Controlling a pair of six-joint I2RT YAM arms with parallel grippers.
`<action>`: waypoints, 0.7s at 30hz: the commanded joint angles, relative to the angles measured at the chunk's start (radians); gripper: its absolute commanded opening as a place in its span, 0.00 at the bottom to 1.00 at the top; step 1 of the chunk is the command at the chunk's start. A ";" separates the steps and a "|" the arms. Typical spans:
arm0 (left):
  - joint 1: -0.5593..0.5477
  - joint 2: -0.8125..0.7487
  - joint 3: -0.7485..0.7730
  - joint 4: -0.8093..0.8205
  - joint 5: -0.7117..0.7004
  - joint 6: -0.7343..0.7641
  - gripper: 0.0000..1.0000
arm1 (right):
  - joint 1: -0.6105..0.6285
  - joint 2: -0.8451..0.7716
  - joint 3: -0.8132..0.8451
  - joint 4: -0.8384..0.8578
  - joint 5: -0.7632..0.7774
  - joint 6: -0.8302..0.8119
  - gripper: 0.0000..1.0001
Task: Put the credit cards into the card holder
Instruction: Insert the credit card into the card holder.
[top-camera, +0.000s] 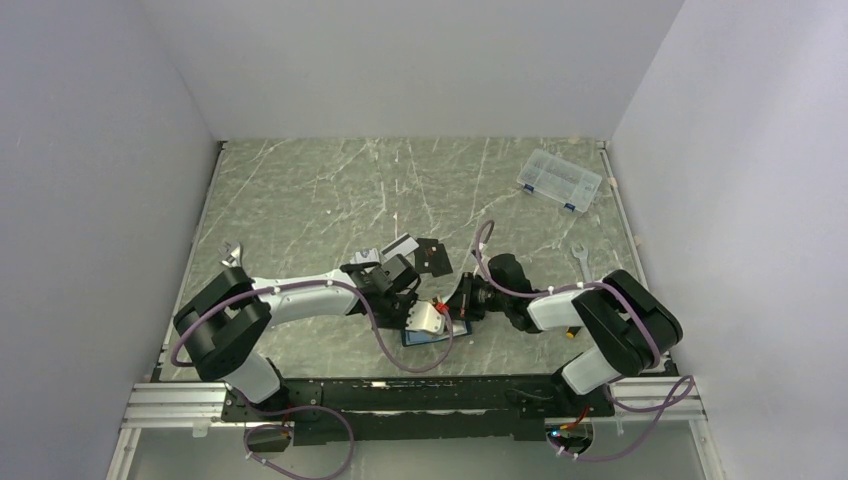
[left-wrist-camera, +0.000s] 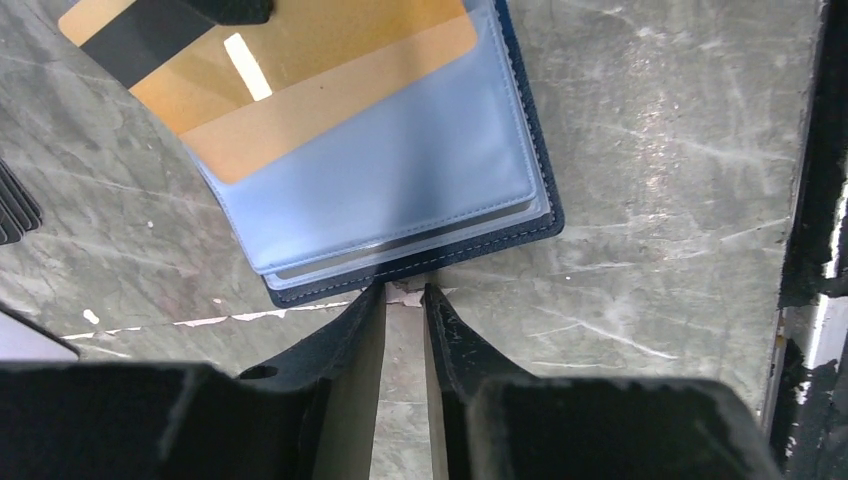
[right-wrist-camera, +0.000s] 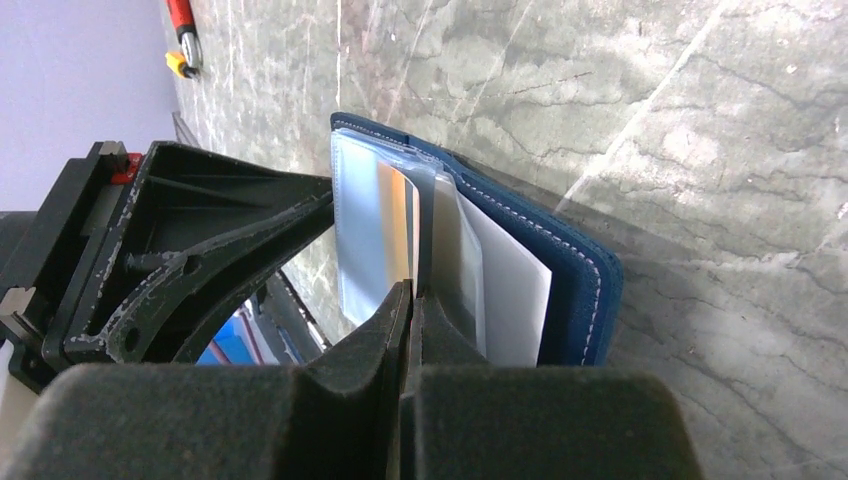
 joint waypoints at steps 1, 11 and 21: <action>-0.031 0.013 0.018 -0.049 0.055 -0.053 0.26 | 0.021 0.019 -0.024 -0.002 0.113 -0.019 0.00; -0.043 0.017 -0.009 0.005 -0.011 -0.112 0.21 | 0.145 -0.046 -0.007 -0.184 0.249 -0.066 0.18; -0.042 0.005 -0.026 0.068 -0.069 -0.166 0.15 | 0.238 -0.131 0.085 -0.433 0.443 -0.100 0.47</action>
